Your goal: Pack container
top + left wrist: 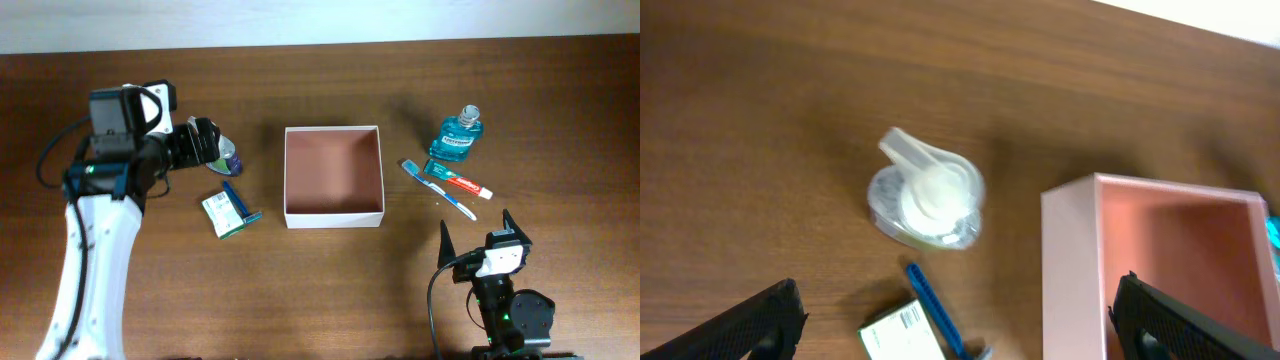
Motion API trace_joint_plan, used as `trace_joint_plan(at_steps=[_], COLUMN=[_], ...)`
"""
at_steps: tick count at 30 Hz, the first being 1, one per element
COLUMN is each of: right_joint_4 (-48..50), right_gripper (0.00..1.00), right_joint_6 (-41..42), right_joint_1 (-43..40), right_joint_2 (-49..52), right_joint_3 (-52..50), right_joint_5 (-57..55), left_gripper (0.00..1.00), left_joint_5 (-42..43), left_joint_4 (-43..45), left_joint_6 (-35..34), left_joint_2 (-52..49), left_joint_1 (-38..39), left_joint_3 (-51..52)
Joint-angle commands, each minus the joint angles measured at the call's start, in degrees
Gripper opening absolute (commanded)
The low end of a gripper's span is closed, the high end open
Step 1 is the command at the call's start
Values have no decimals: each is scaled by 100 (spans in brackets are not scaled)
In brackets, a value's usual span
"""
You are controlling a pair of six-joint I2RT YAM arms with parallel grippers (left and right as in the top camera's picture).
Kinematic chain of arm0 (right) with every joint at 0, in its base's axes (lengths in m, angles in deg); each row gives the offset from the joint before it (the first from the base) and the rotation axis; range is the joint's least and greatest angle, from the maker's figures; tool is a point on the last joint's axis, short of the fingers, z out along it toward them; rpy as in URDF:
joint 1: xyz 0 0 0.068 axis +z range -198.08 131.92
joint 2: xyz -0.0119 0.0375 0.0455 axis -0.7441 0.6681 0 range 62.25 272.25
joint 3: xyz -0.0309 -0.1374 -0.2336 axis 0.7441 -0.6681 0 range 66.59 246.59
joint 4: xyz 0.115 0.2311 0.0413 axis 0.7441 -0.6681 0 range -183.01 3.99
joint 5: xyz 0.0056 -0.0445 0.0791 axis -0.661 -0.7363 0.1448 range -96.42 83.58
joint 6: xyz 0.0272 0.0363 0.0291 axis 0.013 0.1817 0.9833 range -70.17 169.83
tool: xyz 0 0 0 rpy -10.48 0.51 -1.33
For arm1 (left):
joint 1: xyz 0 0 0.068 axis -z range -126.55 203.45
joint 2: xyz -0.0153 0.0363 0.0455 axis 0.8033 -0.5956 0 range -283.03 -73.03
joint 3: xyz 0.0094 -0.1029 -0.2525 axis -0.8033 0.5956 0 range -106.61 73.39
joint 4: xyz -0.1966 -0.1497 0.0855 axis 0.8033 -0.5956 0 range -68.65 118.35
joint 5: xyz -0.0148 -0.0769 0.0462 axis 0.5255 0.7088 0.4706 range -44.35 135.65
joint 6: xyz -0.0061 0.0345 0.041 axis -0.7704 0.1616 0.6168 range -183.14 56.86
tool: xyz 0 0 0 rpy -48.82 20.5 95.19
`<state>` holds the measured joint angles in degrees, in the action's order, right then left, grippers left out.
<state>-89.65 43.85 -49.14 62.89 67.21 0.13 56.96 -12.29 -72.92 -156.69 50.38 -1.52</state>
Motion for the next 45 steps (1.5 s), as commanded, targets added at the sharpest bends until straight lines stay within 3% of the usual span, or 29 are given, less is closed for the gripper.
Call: trace_joint_plan(at_steps=[1, 3, 7, 10, 14, 19, 26, 37, 42, 45], right_joint_4=[-26, -26, -24, -24, -26, -26, -24, -26, -24, -26], right_gripper=[99, 99, 98, 99, 98, 99, 99, 98, 99, 99], right_joint_6=[48, 48, 48, 48, 48, 48, 48, 48, 48, 48], right_joint_1=[35, 35, 35, 35, 35, 35, 35, 35, 35, 35], right_joint_2=[-39, -39, -39, -39, -39, -39, -39, -39, -39, -39], right_joint_3=[-31, -31, -31, -31, -31, -31, -31, -31, -31, -31], right_joint_5=[-11, -11, -11, -11, -11, -11, -11, -11, -11, -11], left_gripper=[99, 98, 84, 74, 73, 74, 73, 71, 47, 45], left_joint_5=[-321, -323, -391, -1008, -1464, -2992, -2566, -2616, -2728, -2719], left_joint_4=[219, 343, 675, 951, 1115, 1080, 861, 1040, 1040, 997], left_joint_6=[-887, -933, -927, -929, -925, -706, -713, -708, -682, -236], left_joint_2=[-507, -647, -798, -861, -863, -863, -940, -1504, -1513, -1513], left_joint_1=[-20, 4, 192, 511, 872, 1244, 1239, 1239, 1239, 1239], left_joint_3=[-94, -94, -94, -94, -94, -94, -87, -87, -87, -87])
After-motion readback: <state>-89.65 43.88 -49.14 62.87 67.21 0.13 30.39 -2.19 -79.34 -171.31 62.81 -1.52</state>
